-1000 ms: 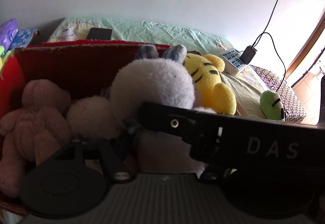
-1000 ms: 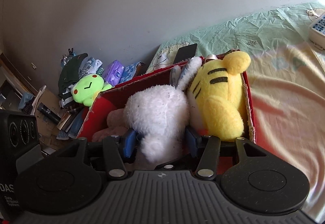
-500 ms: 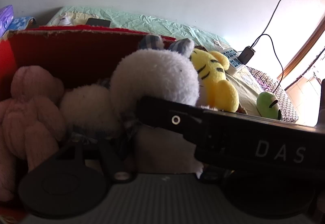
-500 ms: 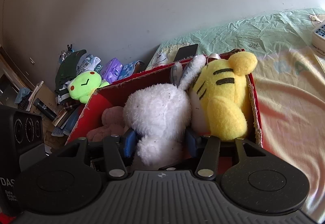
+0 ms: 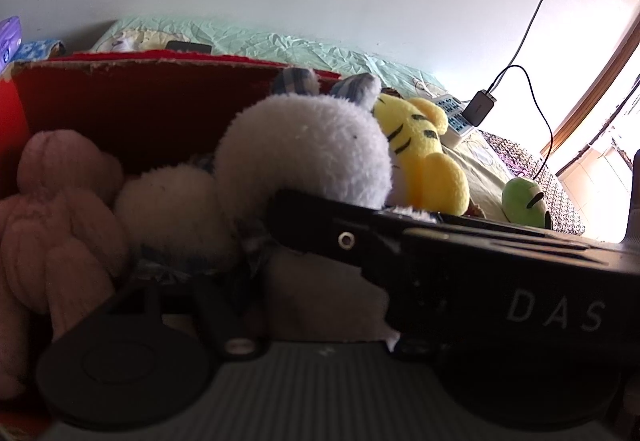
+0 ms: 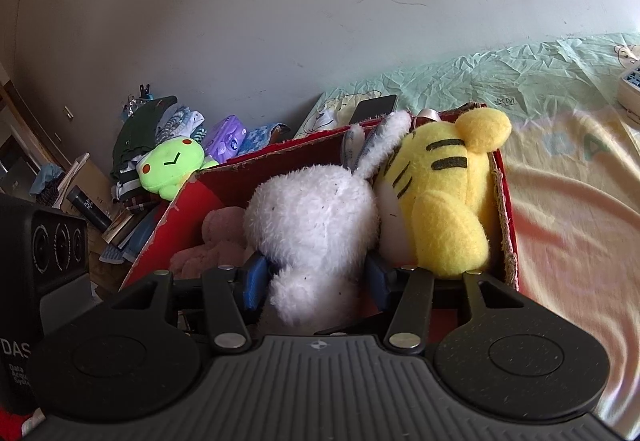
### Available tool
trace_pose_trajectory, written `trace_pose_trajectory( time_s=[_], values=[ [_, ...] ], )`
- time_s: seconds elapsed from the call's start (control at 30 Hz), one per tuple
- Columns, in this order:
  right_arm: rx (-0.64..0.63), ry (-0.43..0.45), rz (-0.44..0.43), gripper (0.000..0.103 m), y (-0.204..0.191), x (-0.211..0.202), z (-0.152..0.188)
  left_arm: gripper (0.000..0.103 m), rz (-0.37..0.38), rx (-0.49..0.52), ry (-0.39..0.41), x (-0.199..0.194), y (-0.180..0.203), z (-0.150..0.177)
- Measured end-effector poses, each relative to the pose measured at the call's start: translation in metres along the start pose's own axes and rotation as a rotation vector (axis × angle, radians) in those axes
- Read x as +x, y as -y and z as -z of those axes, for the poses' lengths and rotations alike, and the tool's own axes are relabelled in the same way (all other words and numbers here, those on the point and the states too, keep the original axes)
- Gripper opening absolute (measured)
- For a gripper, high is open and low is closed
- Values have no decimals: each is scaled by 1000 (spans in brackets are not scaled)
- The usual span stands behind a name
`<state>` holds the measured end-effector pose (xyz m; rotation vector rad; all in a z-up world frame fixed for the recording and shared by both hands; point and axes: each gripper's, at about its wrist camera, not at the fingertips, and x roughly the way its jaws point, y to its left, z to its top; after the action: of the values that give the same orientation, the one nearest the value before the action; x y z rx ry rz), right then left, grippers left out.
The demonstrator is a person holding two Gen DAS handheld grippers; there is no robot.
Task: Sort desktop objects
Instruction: 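Lower the bunny into the box beside the tiger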
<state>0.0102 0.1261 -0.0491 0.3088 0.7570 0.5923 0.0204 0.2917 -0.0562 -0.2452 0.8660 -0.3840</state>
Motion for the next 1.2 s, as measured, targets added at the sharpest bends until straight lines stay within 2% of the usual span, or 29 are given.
trace_pose_trajectory(
  time_s=[1.2],
  values=[
    [-33, 3, -19, 56, -2, -3, 2, 83, 1, -10, 4, -1, 1, 3]
  ],
)
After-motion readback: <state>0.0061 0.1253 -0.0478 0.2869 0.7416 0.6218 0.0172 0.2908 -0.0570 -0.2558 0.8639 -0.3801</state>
